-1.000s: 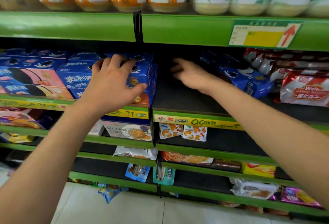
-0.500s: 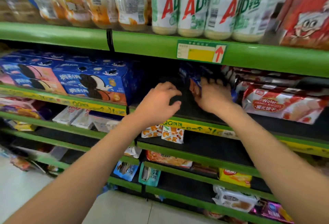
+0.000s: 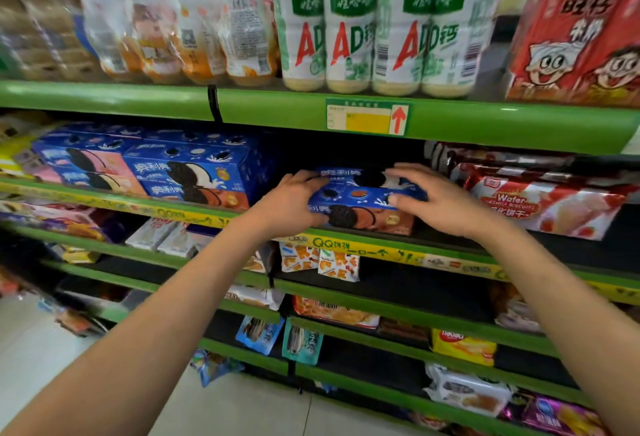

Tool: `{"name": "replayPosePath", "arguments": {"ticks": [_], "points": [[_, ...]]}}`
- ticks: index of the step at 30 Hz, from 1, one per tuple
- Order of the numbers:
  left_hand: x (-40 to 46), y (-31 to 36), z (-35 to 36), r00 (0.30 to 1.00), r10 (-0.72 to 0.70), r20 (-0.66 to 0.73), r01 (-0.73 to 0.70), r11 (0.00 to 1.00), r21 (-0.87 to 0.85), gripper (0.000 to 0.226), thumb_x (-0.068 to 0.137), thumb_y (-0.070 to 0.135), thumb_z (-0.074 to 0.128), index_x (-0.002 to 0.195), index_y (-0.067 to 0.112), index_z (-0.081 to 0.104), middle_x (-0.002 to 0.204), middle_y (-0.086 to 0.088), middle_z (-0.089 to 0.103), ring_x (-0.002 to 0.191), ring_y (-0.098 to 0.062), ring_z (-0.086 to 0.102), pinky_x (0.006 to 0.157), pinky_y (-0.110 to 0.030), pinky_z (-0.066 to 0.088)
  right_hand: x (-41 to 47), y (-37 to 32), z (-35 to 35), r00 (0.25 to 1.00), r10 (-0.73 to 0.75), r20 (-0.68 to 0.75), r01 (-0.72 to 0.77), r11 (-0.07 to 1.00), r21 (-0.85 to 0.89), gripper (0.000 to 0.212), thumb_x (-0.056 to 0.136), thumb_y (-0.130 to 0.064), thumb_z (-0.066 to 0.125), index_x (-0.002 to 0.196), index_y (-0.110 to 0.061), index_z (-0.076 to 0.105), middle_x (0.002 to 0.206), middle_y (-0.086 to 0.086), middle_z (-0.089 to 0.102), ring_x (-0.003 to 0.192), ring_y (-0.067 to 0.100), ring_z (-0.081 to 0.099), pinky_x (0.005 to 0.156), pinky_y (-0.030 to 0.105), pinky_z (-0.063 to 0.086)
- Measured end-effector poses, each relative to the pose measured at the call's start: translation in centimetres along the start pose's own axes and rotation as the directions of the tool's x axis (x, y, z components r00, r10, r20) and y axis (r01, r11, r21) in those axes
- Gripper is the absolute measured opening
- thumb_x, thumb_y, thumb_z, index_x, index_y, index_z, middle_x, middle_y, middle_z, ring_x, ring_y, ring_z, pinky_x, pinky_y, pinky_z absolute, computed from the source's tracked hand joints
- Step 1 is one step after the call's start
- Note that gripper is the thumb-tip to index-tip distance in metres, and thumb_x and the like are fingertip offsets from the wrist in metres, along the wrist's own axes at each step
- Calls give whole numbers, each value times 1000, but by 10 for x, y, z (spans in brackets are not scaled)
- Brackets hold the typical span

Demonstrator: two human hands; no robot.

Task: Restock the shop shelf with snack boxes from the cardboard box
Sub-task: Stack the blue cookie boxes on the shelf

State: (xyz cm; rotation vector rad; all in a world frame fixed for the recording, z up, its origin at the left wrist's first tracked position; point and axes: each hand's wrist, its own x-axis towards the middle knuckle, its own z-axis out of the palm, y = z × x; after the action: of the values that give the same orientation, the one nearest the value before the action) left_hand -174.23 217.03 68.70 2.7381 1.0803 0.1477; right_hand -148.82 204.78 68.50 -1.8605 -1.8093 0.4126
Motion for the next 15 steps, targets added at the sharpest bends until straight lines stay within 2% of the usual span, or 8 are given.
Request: {"name": "replayPosePath", "arguments": {"ticks": [1,3,6,9,12,14,15], "points": [[-1,0,-2,1000,0,1,0,1000,-28,80,86,42,70,153,22,30,152,-5,31,138,-29,30,114,-39,28,2,2,0,997,72,-24,-71,997,28,48,99,-46,49,146,-36,42,156,-7,33,145,14,28,118,30,21],[-4,1,-9,1000,-25,-16,24,998,-49,80,83,37,76,150,17,37,146,-8,36,135,-28,34,112,-36,31,7,3,-2,982,191,2,-191,981,34,44,104,-37,39,149,-36,37,161,-4,25,148,16,22,119,29,17],[-14,3,-23,996,-5,-90,8,999,36,77,79,31,80,145,13,44,137,-10,44,128,-29,40,108,-38,37,15,-4,-14,971,229,67,-224,972,-71,60,96,-9,44,152,-29,33,163,3,23,148,20,24,113,23,21],[-25,7,-39,977,55,-204,-41,997,71,73,75,34,80,139,14,52,127,-6,49,119,-27,46,100,-39,43,19,-9,-28,966,247,78,-235,962,-137,74,87,2,48,154,-24,29,160,5,31,143,23,35,110,26,32],[-38,5,-48,982,-59,-177,20,977,-211,68,75,35,83,134,18,55,120,2,45,109,-18,48,90,-28,37,21,-6,-31,961,240,135,-222,966,-136,86,85,-7,69,156,-21,23,159,6,32,140,22,38,110,25,32],[-50,-2,-47,978,-190,-90,129,880,-458,61,75,35,84,128,24,57,122,4,49,108,-15,52,89,-32,40,22,-3,-25,957,240,160,-233,970,-63,96,79,-12,79,156,-19,22,156,8,37,134,21,45,108,25,36],[-56,-6,-45,967,-251,-40,182,796,-577,56,74,31,85,123,25,58,123,2,54,107,-18,56,90,-36,45,23,-1,-21,958,243,153,-240,970,-35,98,78,-12,80,156,-19,22,154,8,39,130,21,47,103,23,37]]}}
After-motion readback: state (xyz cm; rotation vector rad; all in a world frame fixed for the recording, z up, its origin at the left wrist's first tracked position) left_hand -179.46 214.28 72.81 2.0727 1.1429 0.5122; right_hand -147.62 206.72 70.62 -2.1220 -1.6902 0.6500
